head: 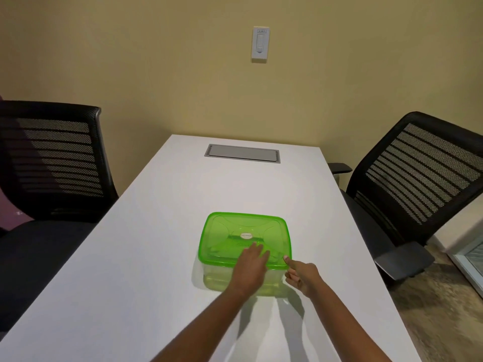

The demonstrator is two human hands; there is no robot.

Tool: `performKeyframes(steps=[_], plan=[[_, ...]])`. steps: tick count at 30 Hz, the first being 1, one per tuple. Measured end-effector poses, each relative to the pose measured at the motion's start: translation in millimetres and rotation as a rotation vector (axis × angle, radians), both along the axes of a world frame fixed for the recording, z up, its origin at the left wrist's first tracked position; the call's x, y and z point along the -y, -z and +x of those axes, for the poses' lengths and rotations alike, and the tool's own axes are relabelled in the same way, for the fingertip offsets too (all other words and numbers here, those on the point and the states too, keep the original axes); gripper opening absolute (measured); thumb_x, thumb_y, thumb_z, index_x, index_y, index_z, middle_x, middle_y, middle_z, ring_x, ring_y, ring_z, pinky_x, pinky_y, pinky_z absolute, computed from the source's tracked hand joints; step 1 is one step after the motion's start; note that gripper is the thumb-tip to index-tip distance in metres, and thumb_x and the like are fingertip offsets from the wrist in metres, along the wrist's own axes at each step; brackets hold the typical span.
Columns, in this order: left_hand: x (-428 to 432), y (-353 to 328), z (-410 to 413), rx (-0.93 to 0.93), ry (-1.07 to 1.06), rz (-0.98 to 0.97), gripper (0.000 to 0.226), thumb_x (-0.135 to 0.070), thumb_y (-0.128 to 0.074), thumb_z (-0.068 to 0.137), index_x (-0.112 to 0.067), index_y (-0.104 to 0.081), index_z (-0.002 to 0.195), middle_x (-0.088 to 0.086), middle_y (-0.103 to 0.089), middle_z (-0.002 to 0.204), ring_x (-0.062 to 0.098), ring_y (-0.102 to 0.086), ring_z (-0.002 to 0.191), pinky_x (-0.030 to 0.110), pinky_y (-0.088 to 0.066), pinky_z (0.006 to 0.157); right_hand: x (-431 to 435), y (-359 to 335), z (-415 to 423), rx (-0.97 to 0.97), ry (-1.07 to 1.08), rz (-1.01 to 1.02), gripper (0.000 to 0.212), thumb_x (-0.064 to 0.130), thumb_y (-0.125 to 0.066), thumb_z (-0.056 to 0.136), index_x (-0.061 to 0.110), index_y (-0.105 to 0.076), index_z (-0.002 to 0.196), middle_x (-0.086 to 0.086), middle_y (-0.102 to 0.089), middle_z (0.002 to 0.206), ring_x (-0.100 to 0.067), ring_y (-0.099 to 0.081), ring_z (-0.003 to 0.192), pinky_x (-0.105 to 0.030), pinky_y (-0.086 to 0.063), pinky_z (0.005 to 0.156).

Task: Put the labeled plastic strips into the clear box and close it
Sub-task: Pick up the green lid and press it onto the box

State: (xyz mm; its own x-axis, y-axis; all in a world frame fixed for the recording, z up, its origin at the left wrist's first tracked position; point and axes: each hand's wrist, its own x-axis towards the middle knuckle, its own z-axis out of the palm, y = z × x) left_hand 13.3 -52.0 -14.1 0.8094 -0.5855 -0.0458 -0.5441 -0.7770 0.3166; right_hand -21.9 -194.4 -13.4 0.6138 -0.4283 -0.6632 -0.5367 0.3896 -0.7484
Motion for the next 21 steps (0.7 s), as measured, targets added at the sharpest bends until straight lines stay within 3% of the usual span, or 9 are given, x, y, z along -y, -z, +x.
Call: performKeyframes(steps=[3,6,8,10,12,14,15,17,21], plan=[[26,2,-5,-0.032,0.095,0.146,0.068,-0.022,-0.051,0.095,-0.011,-0.014,0.150,0.012,-0.008,0.161,0.030,-0.007,0.149,0.049,-0.010,0.121,0,1,2,0.004,0.020,-0.009,0.019,0.006,-0.066,0.085,-0.010,-0.057,0.090,-0.013,-0.050,0.067,-0.019,-0.047,0.057,-0.024,-0.050,0.044],[32,6,-2,0.028,0.111,0.251,0.071,-0.010,-0.049,0.095,-0.008,-0.005,0.151,0.012,0.000,0.162,0.033,-0.004,0.149,0.052,-0.010,0.121,1,2,5,0.022,0.057,-0.019,0.041,0.003,-0.067,0.084,-0.020,-0.052,0.114,-0.033,-0.062,0.098,-0.026,-0.052,0.077,-0.032,-0.051,0.067],[31,9,-1,0.074,0.135,0.310,0.070,-0.005,-0.044,0.096,-0.006,-0.001,0.151,0.015,0.002,0.161,0.035,-0.003,0.148,0.053,-0.010,0.120,2,2,6,-0.002,0.054,-0.017,0.018,0.002,-0.067,0.084,-0.011,-0.057,0.092,-0.029,-0.058,0.094,-0.026,-0.052,0.077,-0.035,-0.052,0.073],[31,9,-2,0.116,0.153,0.366,0.066,-0.006,-0.040,0.097,-0.003,-0.001,0.150,0.018,0.001,0.161,0.038,-0.006,0.147,0.055,-0.013,0.119,3,4,8,-0.023,0.067,-0.028,0.021,0.002,-0.067,0.083,0.000,-0.051,0.070,-0.016,-0.052,0.074,-0.021,-0.049,0.061,-0.030,-0.050,0.060],[30,6,-6,0.225,0.160,0.390,0.064,-0.016,-0.048,0.094,-0.003,-0.018,0.149,0.019,-0.019,0.158,0.037,-0.026,0.143,0.051,-0.029,0.115,3,5,11,-0.033,0.079,-0.053,0.028,0.003,-0.067,0.083,0.003,-0.048,0.063,-0.011,-0.045,0.061,-0.018,-0.045,0.054,-0.028,-0.048,0.054],[28,0,-9,0.329,0.148,0.434,0.067,-0.042,-0.076,0.065,-0.018,-0.062,0.126,0.004,-0.064,0.130,0.020,-0.066,0.113,0.035,-0.058,0.088,3,5,13,-0.044,0.076,-0.069,0.030,0.002,-0.066,0.084,0.003,-0.047,0.060,-0.010,-0.042,0.056,-0.019,-0.044,0.052,-0.028,-0.047,0.053],[27,-2,-11,0.409,0.138,0.432,0.065,-0.046,-0.084,0.047,-0.025,-0.074,0.107,-0.003,-0.076,0.110,0.013,-0.074,0.093,0.028,-0.063,0.071,3,5,14,-0.048,0.075,-0.070,0.030,0.001,-0.064,0.084,0.003,-0.047,0.060,-0.010,-0.042,0.056,-0.019,-0.044,0.052,-0.029,-0.047,0.053],[29,1,-10,0.485,0.149,0.406,0.057,-0.046,-0.088,0.035,-0.029,-0.080,0.090,-0.007,-0.080,0.091,0.010,-0.077,0.076,0.024,-0.062,0.057,3,7,16,-0.054,0.066,-0.074,0.031,-0.002,-0.062,0.085,0.002,-0.047,0.059,-0.011,-0.042,0.057,-0.020,-0.044,0.053,-0.030,-0.049,0.054],[27,-1,-9,0.525,0.157,0.460,0.049,-0.052,-0.083,0.044,-0.034,-0.079,0.089,-0.012,-0.079,0.089,0.008,-0.077,0.075,0.021,-0.061,0.056,2,10,17,-0.061,0.064,-0.102,0.029,-0.005,-0.062,0.085,0.000,-0.049,0.060,-0.014,-0.047,0.062,-0.023,-0.050,0.057,-0.028,-0.053,0.050]])
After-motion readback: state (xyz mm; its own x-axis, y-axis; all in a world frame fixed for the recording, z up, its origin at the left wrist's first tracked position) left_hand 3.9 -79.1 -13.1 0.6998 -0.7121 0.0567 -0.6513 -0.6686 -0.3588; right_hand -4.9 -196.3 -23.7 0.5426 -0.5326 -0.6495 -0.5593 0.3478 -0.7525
